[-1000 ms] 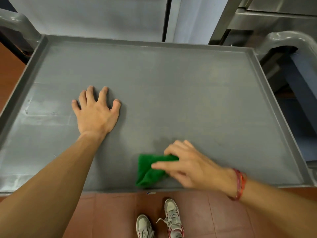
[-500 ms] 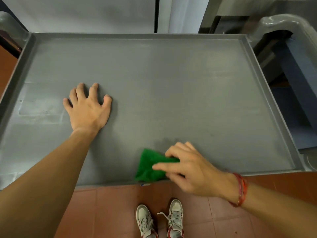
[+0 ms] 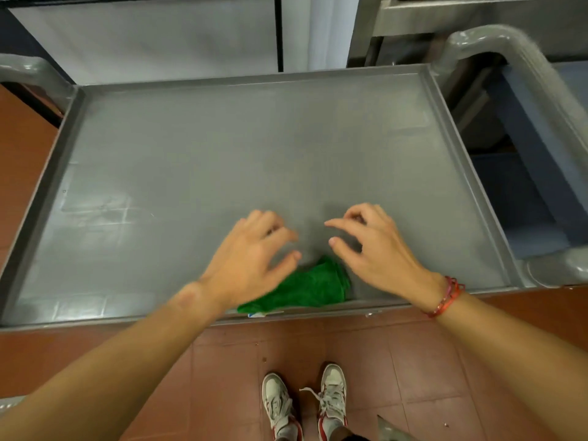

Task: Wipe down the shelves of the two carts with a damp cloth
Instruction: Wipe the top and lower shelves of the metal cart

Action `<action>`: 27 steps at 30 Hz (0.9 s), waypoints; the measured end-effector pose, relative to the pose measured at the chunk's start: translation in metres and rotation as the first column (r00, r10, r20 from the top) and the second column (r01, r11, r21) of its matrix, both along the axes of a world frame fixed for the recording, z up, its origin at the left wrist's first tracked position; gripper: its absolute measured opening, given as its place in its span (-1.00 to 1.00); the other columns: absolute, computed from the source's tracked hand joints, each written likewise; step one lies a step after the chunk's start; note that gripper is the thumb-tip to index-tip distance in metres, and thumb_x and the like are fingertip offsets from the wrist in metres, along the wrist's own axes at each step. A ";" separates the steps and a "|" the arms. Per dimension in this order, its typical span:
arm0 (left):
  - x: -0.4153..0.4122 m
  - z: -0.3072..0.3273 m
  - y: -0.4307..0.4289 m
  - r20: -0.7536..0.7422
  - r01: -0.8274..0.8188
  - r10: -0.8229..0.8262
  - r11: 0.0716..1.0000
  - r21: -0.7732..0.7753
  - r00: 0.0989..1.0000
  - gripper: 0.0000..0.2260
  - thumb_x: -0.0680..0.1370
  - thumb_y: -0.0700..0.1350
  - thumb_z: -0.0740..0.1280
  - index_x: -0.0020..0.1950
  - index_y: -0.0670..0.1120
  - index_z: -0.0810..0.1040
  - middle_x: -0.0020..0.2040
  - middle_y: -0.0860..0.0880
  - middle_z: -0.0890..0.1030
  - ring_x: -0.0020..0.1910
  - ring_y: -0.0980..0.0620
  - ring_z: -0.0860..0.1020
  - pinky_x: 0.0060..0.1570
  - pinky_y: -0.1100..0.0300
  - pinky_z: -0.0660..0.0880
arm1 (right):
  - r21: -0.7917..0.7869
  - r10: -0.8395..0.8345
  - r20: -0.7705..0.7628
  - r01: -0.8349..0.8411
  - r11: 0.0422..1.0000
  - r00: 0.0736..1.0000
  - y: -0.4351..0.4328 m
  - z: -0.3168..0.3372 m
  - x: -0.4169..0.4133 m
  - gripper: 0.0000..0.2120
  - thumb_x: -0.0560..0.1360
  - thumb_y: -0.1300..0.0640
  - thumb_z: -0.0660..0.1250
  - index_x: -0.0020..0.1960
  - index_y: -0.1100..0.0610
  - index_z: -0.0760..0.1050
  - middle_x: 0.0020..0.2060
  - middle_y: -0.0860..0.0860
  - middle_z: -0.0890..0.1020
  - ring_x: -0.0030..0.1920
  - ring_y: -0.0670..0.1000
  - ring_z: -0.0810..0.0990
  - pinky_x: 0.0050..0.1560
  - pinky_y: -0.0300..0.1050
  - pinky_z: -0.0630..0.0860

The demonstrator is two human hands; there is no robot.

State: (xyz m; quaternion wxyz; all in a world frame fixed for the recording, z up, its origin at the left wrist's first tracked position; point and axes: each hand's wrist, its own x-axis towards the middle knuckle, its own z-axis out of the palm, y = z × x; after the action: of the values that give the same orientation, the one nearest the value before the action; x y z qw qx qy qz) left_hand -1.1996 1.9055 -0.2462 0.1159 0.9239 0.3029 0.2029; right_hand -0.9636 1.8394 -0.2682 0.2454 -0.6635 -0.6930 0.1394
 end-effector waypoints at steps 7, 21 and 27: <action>0.000 -0.003 -0.050 -0.207 0.102 -0.129 0.985 -0.137 0.970 -0.48 0.43 0.23 0.38 0.29 -0.03 0.52 0.05 0.02 0.52 -0.01 -0.01 0.48 -0.01 0.09 0.48 | -0.139 -0.188 0.175 0.213 0.967 0.966 -0.034 -0.006 0.026 -0.50 0.53 -0.23 0.13 0.32 -0.01 0.53 0.31 0.12 0.42 0.33 0.13 0.33 0.24 0.13 0.29; 0.005 -0.007 -0.022 -0.108 0.081 -0.092 0.992 -0.098 0.990 -0.75 0.53 -0.01 0.22 0.11 -0.09 0.54 -0.07 0.01 0.60 -0.10 -0.02 0.58 -0.17 0.14 0.53 | -0.092 -0.345 0.254 0.377 0.921 0.904 -0.055 -0.018 0.015 -0.57 0.55 -0.19 0.11 0.32 -0.07 0.49 0.37 0.11 0.37 0.36 0.13 0.31 0.26 0.12 0.30; 0.027 0.026 0.009 0.122 -0.002 -0.006 0.998 0.068 0.993 -0.82 0.57 -0.11 0.25 0.03 -0.15 0.59 -0.05 -0.10 0.53 -0.10 -0.09 0.44 -0.13 0.06 0.38 | -0.073 -0.358 0.264 0.389 0.918 0.896 -0.054 -0.019 0.014 -0.58 0.56 -0.18 0.11 0.30 -0.05 0.50 0.35 0.10 0.39 0.35 0.14 0.33 0.24 0.10 0.31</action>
State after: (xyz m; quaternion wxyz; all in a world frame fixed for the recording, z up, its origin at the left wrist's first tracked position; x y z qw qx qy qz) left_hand -1.1730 1.9140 -0.2203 0.1030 0.9135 0.2874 0.2689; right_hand -0.9496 1.7855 -0.2868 0.1383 -0.8102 -0.5674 0.0494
